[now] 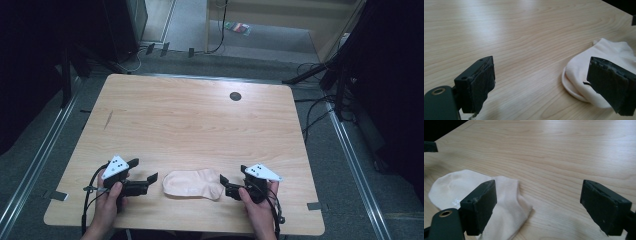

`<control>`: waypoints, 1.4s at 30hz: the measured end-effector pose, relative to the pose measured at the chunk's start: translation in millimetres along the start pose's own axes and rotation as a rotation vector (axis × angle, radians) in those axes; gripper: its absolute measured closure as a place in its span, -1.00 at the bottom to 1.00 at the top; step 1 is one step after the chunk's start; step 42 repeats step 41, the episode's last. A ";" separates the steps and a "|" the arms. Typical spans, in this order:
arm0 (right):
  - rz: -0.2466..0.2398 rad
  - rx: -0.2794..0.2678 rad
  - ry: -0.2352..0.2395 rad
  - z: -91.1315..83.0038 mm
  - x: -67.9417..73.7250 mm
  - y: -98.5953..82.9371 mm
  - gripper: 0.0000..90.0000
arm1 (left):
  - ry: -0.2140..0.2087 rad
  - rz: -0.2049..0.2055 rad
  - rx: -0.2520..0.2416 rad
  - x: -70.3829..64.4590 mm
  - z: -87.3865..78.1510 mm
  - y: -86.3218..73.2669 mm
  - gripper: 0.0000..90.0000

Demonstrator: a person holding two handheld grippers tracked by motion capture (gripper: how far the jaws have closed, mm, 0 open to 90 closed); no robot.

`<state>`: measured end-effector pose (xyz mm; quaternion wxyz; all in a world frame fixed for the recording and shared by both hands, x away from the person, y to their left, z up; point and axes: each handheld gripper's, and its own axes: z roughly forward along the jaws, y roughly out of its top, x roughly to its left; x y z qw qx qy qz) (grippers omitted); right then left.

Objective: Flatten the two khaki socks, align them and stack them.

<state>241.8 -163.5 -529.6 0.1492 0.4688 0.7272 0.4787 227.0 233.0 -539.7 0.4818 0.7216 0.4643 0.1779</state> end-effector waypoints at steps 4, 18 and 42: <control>0.009 -0.001 -0.023 -4.9 -9.0 -0.5 -0.69 | 0.022 -0.017 -0.007 10.0 -6.0 -1.4 -0.82; 0.043 -0.002 -0.123 -28.6 -55.0 -10.3 -0.68 | 0.106 -0.032 0.001 42.9 -35.8 -16.6 -0.82; 0.120 -0.045 -0.253 -74.8 -118.4 -33.9 -0.66 | 0.222 -0.057 0.014 81.8 -57.4 -27.5 -0.82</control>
